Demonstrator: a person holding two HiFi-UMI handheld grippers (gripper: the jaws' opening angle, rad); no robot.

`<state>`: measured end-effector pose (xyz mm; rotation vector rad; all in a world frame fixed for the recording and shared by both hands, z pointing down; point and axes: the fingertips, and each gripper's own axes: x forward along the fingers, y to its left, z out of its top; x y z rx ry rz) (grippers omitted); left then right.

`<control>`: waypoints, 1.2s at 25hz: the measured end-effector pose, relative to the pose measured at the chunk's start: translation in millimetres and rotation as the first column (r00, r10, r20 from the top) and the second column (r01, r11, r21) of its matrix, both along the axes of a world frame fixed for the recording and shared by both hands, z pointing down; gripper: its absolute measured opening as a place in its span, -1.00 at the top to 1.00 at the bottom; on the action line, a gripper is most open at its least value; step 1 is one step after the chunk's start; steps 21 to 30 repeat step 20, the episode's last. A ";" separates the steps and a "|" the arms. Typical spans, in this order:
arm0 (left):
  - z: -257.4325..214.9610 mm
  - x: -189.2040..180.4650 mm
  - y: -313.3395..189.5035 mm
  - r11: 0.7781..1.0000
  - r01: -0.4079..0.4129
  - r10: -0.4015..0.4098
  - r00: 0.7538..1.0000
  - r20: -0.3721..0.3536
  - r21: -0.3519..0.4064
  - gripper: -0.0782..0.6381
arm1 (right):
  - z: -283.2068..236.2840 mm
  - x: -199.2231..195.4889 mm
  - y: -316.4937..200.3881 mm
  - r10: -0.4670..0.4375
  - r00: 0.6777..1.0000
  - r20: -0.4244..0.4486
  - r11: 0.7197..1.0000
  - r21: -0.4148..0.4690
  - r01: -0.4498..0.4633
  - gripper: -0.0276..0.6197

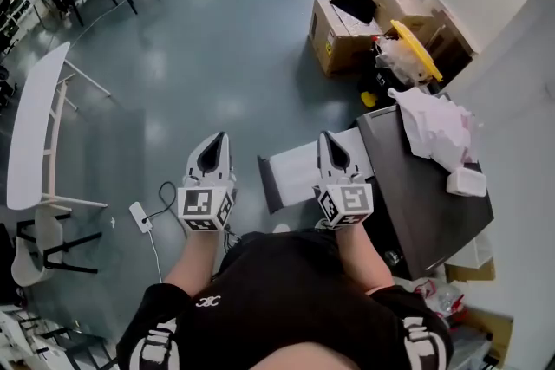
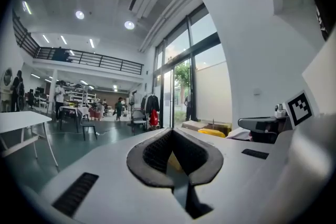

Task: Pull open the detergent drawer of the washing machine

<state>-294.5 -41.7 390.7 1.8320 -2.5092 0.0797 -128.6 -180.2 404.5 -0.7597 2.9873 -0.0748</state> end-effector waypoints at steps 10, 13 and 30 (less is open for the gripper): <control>0.0 19.4 -14.3 0.999 -0.039 0.039 0.999 0.035 -0.010 0.78 | -0.5 17.9 -14.9 0.062 0.998 -0.002 0.998 -0.008 -0.062 0.91; -0.4 24.4 -17.0 0.999 -0.051 0.052 0.997 0.057 -0.011 0.78 | 1.6 20.8 -16.1 0.069 0.998 -0.003 0.998 -0.007 -0.069 0.91; 3.1 29.7 -19.3 0.997 -0.074 0.074 0.997 0.032 0.001 0.78 | 5.6 26.3 -18.7 0.083 0.997 -0.010 0.997 -0.010 -0.083 0.91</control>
